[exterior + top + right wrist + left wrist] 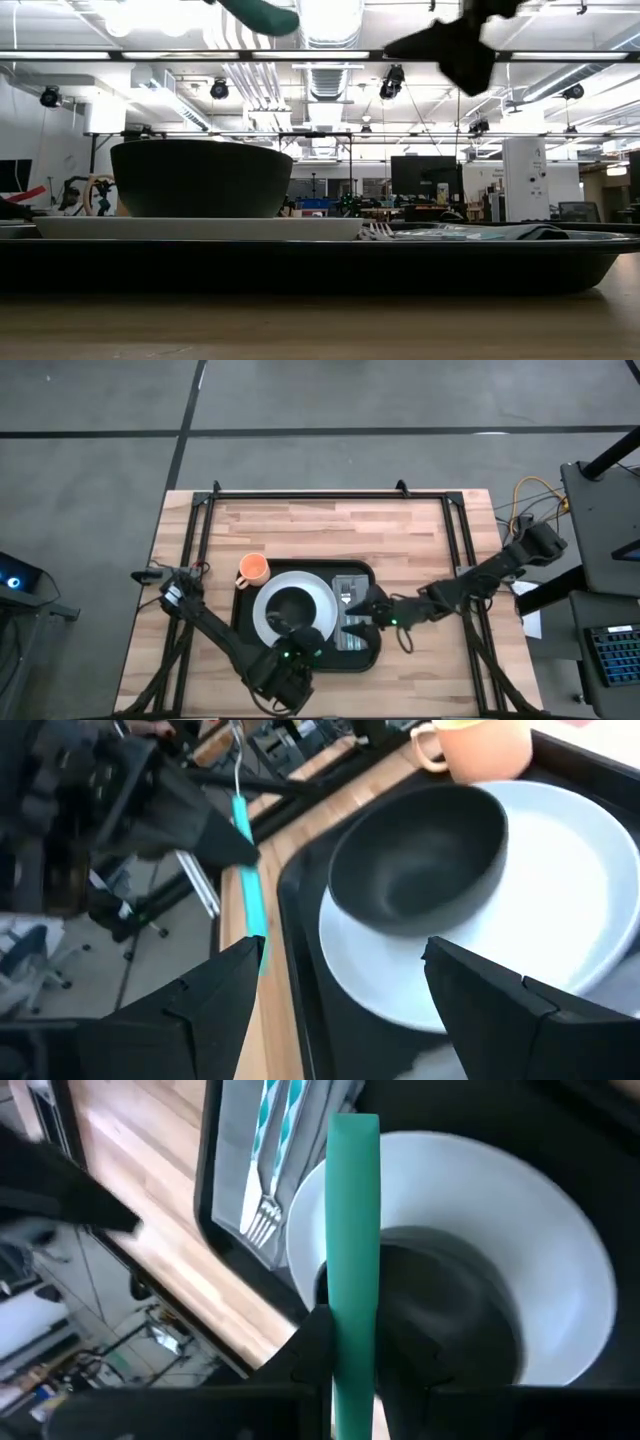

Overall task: Set up tray
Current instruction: Put the green spoon to the right of the green table knife on the gray table napkin on the black serving tray

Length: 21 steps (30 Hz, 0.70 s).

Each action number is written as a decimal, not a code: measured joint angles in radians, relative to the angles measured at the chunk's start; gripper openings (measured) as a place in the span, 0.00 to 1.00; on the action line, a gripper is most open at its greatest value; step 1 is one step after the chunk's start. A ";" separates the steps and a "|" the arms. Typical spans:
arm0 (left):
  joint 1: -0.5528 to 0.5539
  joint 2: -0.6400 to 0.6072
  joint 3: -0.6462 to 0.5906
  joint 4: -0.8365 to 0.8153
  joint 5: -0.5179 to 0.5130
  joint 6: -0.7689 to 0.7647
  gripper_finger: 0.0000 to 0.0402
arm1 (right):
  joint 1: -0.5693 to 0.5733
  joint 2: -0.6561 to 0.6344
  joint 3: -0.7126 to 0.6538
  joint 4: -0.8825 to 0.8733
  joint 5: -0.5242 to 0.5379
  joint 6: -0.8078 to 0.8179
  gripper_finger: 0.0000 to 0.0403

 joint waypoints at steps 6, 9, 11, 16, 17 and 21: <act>0.019 0.000 0.000 -0.001 -0.085 0.126 0.08 | -0.051 0.117 0.076 0.100 -0.091 -0.023 0.67; 0.031 0.000 0.004 -0.001 -0.131 0.159 0.08 | -0.067 0.175 0.131 0.117 -0.119 -0.057 0.67; 0.037 0.000 0.006 0.003 -0.137 0.163 0.08 | -0.072 0.209 0.169 0.118 -0.118 -0.082 0.67; 0.036 0.000 0.006 0.002 -0.194 0.170 0.08 | -0.074 0.263 0.231 0.119 -0.128 -0.125 0.64; 0.035 0.000 0.007 0.003 -0.206 0.170 0.08 | -0.074 0.269 0.235 0.115 -0.128 -0.131 0.63; 0.037 -0.002 0.025 0.005 -0.212 0.170 0.08 | -0.076 0.280 0.241 0.121 -0.125 -0.136 0.59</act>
